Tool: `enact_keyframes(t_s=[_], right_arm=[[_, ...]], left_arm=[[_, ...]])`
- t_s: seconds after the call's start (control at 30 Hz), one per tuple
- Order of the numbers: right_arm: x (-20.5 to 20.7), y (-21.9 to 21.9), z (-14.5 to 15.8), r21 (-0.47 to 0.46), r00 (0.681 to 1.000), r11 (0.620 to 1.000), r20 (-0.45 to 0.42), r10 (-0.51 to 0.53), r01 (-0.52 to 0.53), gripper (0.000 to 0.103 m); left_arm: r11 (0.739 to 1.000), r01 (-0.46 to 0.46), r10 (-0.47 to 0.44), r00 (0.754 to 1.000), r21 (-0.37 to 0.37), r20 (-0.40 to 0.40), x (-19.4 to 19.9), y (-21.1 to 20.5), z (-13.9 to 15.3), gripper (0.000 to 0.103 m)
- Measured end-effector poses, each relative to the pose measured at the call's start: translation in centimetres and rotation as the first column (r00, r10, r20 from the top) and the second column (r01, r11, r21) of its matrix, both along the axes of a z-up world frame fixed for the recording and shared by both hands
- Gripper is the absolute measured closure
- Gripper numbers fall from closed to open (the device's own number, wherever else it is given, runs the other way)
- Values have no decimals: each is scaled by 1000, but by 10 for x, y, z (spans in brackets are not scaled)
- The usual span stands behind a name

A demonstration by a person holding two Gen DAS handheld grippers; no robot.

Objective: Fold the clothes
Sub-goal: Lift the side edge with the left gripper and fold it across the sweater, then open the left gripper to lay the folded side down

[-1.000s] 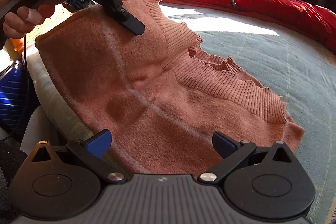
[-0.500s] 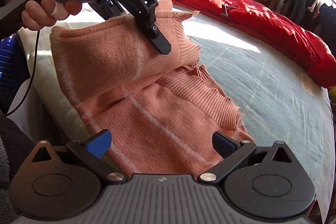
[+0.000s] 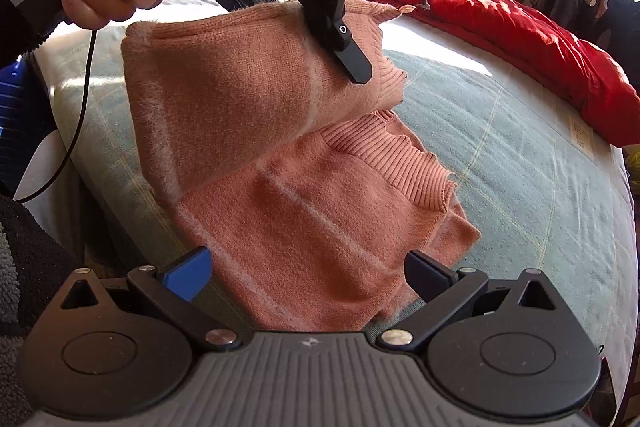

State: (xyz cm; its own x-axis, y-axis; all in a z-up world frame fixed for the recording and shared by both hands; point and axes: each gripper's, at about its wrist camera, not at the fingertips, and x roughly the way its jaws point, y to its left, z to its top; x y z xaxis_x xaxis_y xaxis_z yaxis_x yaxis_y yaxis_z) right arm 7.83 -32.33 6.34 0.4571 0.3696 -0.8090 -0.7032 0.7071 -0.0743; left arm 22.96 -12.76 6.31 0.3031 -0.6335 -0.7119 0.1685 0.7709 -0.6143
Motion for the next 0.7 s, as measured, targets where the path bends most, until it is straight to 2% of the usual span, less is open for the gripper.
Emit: enact_keyframes(t_s=[0.17, 0.4, 0.7], right_arm=[[-2, -10, -4, -12, 999, 999, -14, -33, 33, 0], [-6, -17, -4, -16, 998, 998, -16, -63, 63, 0], [-13, -19, -14, -42, 995, 995, -48, -88, 86, 0]], left_arm=[[999, 21, -22, 1000, -27, -8, 7, -20, -5, 83], [999, 49, -50, 997, -18, -55, 18, -51, -30, 83], [987, 122, -110, 987, 100, -121, 24, -89, -73, 80]])
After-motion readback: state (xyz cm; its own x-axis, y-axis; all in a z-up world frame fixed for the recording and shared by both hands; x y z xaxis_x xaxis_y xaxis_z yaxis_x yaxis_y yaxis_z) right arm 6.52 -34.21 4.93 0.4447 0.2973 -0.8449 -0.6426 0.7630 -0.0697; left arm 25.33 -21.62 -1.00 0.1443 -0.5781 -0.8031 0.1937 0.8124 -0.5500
